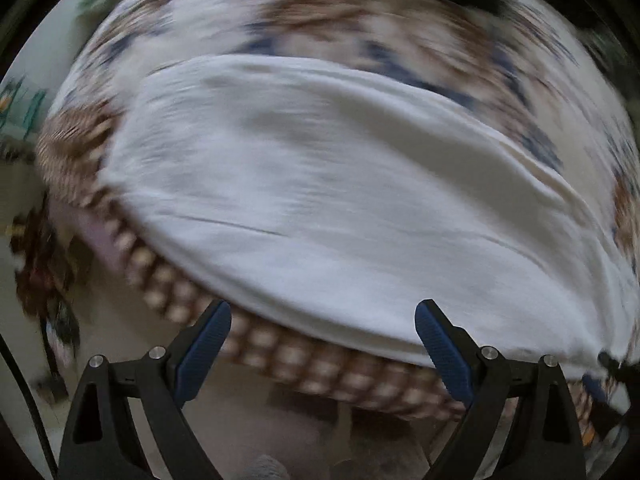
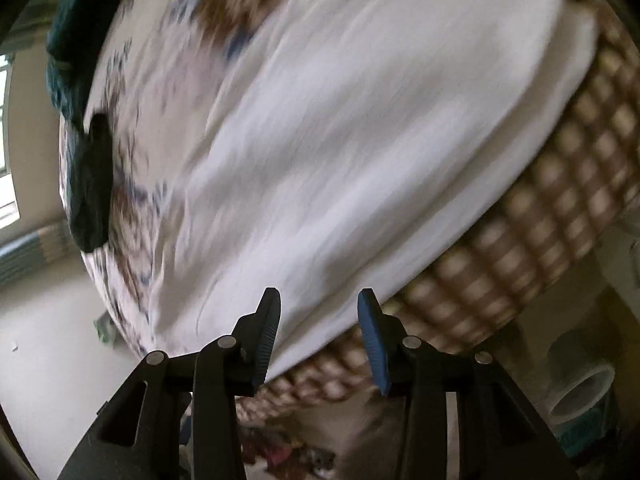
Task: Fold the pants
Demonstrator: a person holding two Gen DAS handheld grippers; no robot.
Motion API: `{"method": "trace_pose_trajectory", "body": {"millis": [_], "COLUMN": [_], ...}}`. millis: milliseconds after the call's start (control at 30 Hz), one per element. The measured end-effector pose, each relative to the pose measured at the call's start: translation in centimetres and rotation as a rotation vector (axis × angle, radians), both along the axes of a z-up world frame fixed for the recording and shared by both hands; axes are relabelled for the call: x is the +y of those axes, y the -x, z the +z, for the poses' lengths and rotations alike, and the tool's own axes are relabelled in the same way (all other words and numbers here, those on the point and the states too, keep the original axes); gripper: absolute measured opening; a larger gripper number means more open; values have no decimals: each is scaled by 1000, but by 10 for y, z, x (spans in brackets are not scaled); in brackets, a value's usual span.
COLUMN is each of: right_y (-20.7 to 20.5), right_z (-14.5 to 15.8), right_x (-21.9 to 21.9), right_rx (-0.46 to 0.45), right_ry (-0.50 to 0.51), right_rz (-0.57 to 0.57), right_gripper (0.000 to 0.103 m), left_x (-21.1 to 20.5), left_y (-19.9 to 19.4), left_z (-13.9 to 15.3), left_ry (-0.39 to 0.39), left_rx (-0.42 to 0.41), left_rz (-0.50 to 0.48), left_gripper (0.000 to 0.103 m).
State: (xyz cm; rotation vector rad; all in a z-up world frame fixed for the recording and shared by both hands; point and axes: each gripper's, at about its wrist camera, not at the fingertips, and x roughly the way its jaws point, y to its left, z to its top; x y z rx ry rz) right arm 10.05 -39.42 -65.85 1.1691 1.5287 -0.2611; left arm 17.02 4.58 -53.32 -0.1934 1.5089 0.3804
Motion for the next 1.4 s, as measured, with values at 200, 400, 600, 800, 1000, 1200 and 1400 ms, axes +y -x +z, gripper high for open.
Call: {"method": "trace_pose_trajectory", "body": {"millis": [200, 400, 600, 800, 1000, 1200, 1400], "right_y": [1, -21, -32, -32, -38, -28, -27], "right_z": [-14, -36, -40, -32, -21, -9, -27], "right_x": [70, 111, 127, 131, 140, 144, 148], "right_rx": [29, 82, 67, 56, 65, 75, 136], "right_ry": [-53, -12, 32, 87, 127, 130, 115], "right_rz": [-57, -64, -119, -116, -89, -49, 29], "right_gripper": [43, 43, 43, 17, 9, 8, 17], "left_x": [101, 172, 207, 226, 229, 237, 260], "left_y": [-3, -17, -10, -1, 16, 32, 37], "left_z": [-1, -19, -57, -75, -59, -48, -62], "left_ry": [-40, 50, 104, 164, 130, 122, 102], "left_rx": [-20, -40, 71, 4, -83, -111, -43], "left_rz": [139, 308, 410, 460, 411, 383, 423], "left_gripper": [94, 79, 76, 41, 12, 10, 8]}}
